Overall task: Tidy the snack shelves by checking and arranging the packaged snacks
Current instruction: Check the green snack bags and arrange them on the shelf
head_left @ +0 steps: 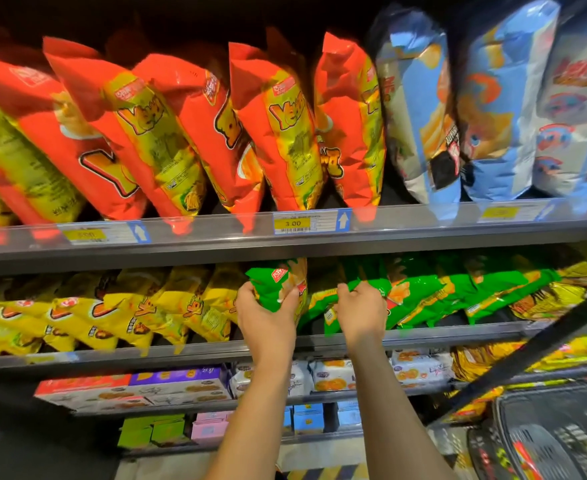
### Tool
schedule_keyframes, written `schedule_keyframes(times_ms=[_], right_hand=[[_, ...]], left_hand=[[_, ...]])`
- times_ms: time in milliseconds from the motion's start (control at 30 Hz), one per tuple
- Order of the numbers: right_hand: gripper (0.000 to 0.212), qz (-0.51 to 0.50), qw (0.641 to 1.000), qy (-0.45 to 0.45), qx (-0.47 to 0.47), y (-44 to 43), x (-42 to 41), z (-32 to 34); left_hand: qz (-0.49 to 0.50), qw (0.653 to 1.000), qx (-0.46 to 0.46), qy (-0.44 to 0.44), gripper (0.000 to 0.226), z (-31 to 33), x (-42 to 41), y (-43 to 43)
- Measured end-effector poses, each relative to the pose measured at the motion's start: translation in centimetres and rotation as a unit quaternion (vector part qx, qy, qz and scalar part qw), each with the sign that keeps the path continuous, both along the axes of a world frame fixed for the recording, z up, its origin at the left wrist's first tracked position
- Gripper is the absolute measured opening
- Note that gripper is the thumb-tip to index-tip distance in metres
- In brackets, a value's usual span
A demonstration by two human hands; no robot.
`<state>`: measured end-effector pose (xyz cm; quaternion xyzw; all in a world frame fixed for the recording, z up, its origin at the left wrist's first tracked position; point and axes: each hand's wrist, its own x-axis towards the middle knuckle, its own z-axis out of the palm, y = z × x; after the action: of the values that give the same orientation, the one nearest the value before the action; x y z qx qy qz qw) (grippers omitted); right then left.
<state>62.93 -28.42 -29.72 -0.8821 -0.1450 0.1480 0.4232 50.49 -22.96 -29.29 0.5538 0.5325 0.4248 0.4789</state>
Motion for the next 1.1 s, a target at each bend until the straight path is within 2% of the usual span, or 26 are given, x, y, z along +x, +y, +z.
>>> schedule_keyframes(times_ms=[100, 167, 267, 367, 467, 533, 633, 733, 800, 933, 1100], right_hand=[[0.033, -0.006, 0.999, 0.022, 0.039, -0.2, -0.2, -0.5], [0.038, -0.014, 0.996, 0.011, 0.085, -0.6, -0.3, -0.7], [0.066, -0.033, 0.988, -0.032, 0.145, -1.7, 0.1, -2.1], [0.081, -0.038, 0.983, -0.060, 0.169, -2.5, 1.2, -3.1], [0.066, -0.036, 0.984, -0.044, 0.167, -3.2, 0.7, -1.4], [0.063, -0.034, 0.984, -0.040, 0.169, -3.6, 0.0, -0.9], [0.054, -0.033, 0.985, -0.024, 0.170, -4.0, -0.4, 0.2], [0.049, -0.040, 0.986, -0.005, 0.161, -4.2, -0.1, 0.4], [0.047, -0.037, 0.986, 0.008, 0.162, -4.4, -0.1, 0.7], [0.033, -0.039, 0.983, 0.023, 0.177, -4.8, -0.5, 2.3], [0.036, -0.037, 0.984, 0.029, 0.172, -6.0, -0.4, 3.4]], left_hand=[[0.016, 1.000, 0.005, -0.008, 0.064, -0.2, 0.9, 0.1], [0.027, 1.000, 0.003, -0.014, 0.053, -0.1, 1.2, 0.1], [0.052, 0.999, 0.007, -0.009, 0.038, 0.1, 1.4, 0.4], [0.074, 0.997, 0.022, -0.013, 0.045, -0.3, 1.3, 0.8], [0.078, 0.997, 0.019, -0.009, 0.059, -1.3, 1.5, 0.9], [0.075, 0.997, -0.006, -0.017, 0.063, -2.0, 1.8, 0.5], [0.066, 0.997, -0.019, -0.028, 0.056, -1.9, 2.8, 0.5], [0.066, 0.997, -0.045, -0.019, 0.059, -2.3, 3.6, 1.0], [0.071, 0.996, -0.060, -0.012, 0.054, -2.4, 3.7, 1.1], [0.057, 0.993, -0.104, -0.008, 0.054, -2.5, 3.6, 0.9], [0.041, 0.991, -0.128, 0.010, 0.055, -2.8, 3.1, 0.5]])
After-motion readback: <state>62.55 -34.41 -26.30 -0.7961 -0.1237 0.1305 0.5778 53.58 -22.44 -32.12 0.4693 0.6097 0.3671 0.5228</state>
